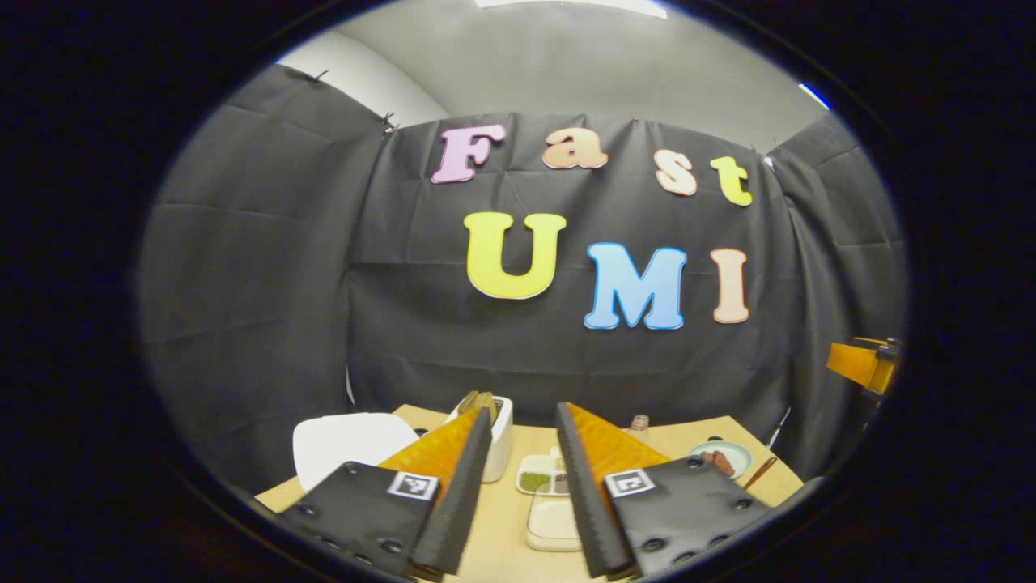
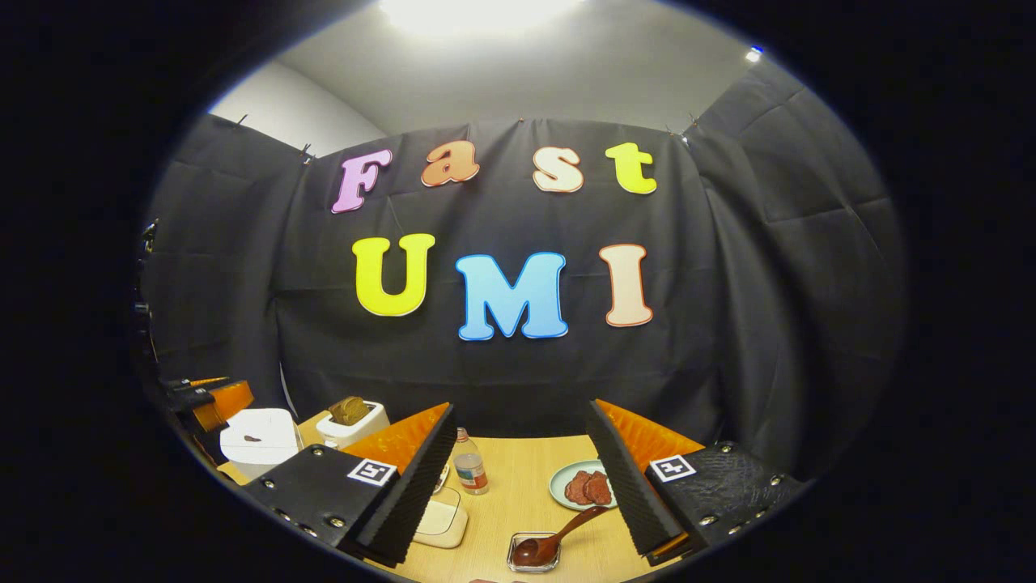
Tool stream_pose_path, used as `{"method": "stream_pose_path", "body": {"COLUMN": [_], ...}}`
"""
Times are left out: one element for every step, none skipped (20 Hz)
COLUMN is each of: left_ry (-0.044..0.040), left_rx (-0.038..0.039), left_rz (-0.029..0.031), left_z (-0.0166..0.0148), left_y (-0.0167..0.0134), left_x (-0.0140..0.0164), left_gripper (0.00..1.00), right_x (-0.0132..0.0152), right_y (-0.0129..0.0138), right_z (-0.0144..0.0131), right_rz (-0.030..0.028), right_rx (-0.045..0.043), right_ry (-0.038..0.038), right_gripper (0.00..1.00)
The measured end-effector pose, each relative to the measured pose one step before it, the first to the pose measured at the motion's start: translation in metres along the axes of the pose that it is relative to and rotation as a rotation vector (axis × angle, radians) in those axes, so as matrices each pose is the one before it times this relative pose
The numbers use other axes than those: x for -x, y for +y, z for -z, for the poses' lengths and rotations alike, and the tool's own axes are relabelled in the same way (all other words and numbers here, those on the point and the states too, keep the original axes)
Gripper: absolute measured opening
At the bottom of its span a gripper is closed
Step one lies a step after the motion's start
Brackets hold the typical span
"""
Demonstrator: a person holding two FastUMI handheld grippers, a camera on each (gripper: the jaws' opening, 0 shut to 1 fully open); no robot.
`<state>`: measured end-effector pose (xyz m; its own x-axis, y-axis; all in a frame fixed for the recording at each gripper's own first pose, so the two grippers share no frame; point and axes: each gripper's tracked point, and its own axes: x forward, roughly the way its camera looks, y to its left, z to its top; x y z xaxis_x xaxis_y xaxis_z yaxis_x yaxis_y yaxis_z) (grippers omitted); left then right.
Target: Close the left gripper, press the button to open the rice cooker; take a wooden spoon from the chopstick holder with the right hand, scoop a spoonful of rice and pour it into the rice cooker, then put the wooden spoon back into the chopstick holder.
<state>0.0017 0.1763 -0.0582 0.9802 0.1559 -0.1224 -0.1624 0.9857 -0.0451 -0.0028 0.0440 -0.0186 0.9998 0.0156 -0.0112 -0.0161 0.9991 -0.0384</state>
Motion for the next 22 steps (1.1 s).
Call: {"method": "stream_pose_path", "body": {"left_ry": [0.01551, 0.02423, 0.03595, 0.04600, 0.05442, 0.04514, 0.03713, 0.01610, 0.01275, 0.02401, 0.03601, 0.04882, 0.05710, 0.04643, 0.02586, 0.01760, 0.00454, 0.00142, 0.00253, 0.00470, 0.00059, 0.00526], "left_rx": [0.01319, 0.00982, 0.01357, 0.01592, 0.01306, 0.01809, 0.01316, 0.01567, 0.01867, 0.02107, 0.02011, 0.01407, 0.01347, 0.01057, 0.00552, 0.00197, -0.00733, -0.01331, -0.01013, -0.00674, -0.00978, -0.00832], "left_rz": [-0.02264, -0.02620, -0.00137, -0.00795, -0.00151, -0.00464, -0.00733, -0.00757, -0.01753, -0.01542, -0.00404, 0.00088, -0.00942, -0.02335, -0.00868, -0.00734, -0.00762, -0.01529, -0.00415, -0.00235, -0.00597, -0.01384], "left_z": [0.00308, 0.00364, 0.00713, 0.01200, 0.01101, 0.00902, 0.00815, 0.00375, 0.00446, 0.00466, 0.00786, 0.01535, 0.01425, 0.01037, 0.00570, 0.00376, -0.00024, 0.00310, -0.00006, 0.00053, -0.00165, 0.00121], "left_y": [0.01904, 0.02016, 0.01578, 0.01621, 0.01523, 0.01443, 0.01424, 0.01238, 0.01153, 0.01113, 0.00761, 0.00490, 0.00759, 0.00939, 0.00581, 0.00172, 0.00292, 0.00612, 0.00206, -0.00133, 0.00067, 0.00397], "left_x": [-0.00595, -0.00647, -0.00660, -0.01137, -0.00943, -0.00931, -0.00989, -0.00725, -0.00909, -0.00785, -0.01059, -0.01015, -0.01062, -0.01052, -0.01009, -0.00853, -0.00643, -0.00375, -0.00225, -0.00075, -0.00222, -0.00055], "left_gripper": [0.38, 0.24, 0.11, 0.09, 0.09, 0.08, 0.09, 0.06, 0.08, 0.07, 0.09, 0.06, 0.06, 0.09, 0.08, 0.08, 0.08, 0.08, 0.08, 0.08, 0.08, 0.08], "right_x": [0.00144, 0.00110, -0.00046, 0.00032, 0.00042, -0.00009, 0.00029, -0.00008, 0.00007, 0.00015, 0.00020, -0.00041, 0.00016, -0.00060, -0.00007, 0.00010, -0.00035, 0.00072, -0.00019, -0.00042, -0.00157, -0.00138], "right_y": [0.00135, 0.00177, 0.00125, 0.00058, -0.00060, -0.00114, -0.00124, -0.00252, -0.00120, -0.00083, -0.00196, -0.00050, -0.00030, -0.00065, -0.00060, -0.00062, -0.00028, -0.00055, -0.00194, -0.00112, -0.00113, -0.00055], "right_z": [0.00165, 0.00276, 0.00324, 0.00287, 0.00279, 0.00198, 0.00343, 0.00297, 0.00289, 0.00137, 0.00160, 0.00047, 0.00145, -0.00028, 0.00013, -0.00045, 0.00004, -0.00160, -0.00218, -0.00191, 0.00052, -0.00002], "right_rz": [0.00133, -0.00114, -0.00259, -0.00337, 0.00055, 0.00356, 0.00500, 0.00946, 0.00680, 0.00618, 0.00754, 0.00491, 0.00317, 0.00467, 0.00334, 0.00311, 0.00237, 0.00182, 0.00507, 0.00409, 0.00338, 0.00188], "right_rx": [0.00230, 0.00442, 0.00498, 0.00507, 0.00356, 0.00037, -0.00316, -0.00540, -0.00672, -0.00685, -0.00661, -0.00544, -0.00348, 0.00027, 0.00075, 0.00179, 0.00312, 0.00307, 0.00421, 0.00332, -0.00002, -0.00421], "right_ry": [0.00280, 0.00652, 0.00980, 0.00985, 0.00808, 0.00809, 0.00880, 0.00846, 0.00983, 0.00788, 0.00505, 0.00573, 0.00428, 0.00285, 0.00046, 0.00152, 0.00214, -0.00229, -0.00377, -0.00255, 0.00143, 0.00361], "right_gripper": [0.98, 0.98, 0.94, 0.98, 0.98, 0.98, 0.98, 0.98, 0.98, 0.98, 0.98, 0.98, 0.98, 0.98, 0.98, 0.98, 0.98, 0.98, 0.98, 0.98, 0.98, 0.98]}}
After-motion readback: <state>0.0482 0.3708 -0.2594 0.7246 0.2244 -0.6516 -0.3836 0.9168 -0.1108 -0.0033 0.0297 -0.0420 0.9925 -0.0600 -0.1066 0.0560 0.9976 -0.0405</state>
